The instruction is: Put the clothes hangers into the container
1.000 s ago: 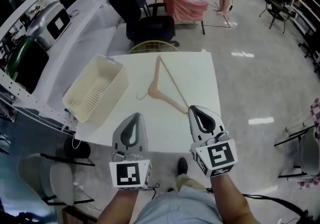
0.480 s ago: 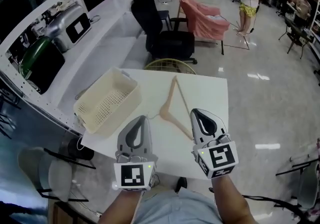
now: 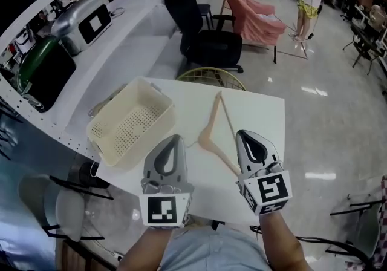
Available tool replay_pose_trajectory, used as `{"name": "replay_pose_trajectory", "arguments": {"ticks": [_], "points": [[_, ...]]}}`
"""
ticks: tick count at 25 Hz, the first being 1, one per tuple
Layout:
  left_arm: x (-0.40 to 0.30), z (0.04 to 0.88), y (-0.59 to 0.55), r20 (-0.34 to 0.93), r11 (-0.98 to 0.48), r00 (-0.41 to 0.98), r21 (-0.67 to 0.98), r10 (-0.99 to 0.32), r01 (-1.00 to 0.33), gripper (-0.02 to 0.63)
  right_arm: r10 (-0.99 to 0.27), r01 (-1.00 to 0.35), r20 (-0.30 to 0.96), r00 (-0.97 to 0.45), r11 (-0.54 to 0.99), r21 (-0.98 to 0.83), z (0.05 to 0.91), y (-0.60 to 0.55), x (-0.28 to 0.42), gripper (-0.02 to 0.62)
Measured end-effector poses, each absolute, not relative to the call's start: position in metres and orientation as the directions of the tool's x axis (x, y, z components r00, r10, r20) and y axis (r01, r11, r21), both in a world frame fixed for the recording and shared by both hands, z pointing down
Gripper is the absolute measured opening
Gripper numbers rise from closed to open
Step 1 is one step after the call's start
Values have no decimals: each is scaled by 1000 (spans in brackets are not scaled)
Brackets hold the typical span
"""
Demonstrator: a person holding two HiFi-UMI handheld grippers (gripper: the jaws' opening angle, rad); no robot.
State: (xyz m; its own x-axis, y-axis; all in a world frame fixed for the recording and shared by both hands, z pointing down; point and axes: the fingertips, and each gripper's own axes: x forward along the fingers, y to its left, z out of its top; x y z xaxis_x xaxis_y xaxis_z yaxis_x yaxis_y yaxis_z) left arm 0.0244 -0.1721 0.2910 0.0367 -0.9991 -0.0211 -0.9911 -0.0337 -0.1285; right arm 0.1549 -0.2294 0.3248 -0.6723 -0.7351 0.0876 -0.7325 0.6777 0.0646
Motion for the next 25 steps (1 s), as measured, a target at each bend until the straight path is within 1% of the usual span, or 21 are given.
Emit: {"name": "replay_pose_trajectory", "arguments": {"ticks": [14, 20, 25], "points": [[5, 321, -220, 50, -101, 97, -75, -994, -992, 12, -729, -744, 230, -644, 668, 33, 382, -264, 136, 12], [-2, 344, -233, 107, -121, 116, -36, -987, -992, 12, -707, -741, 316, -633, 671, 16, 416, -269, 125, 12], [-2, 360, -245, 132, -141, 137, -20, -982, -990, 12, -665, -728, 391, -636, 685, -19, 452, -271, 117, 12]]}}
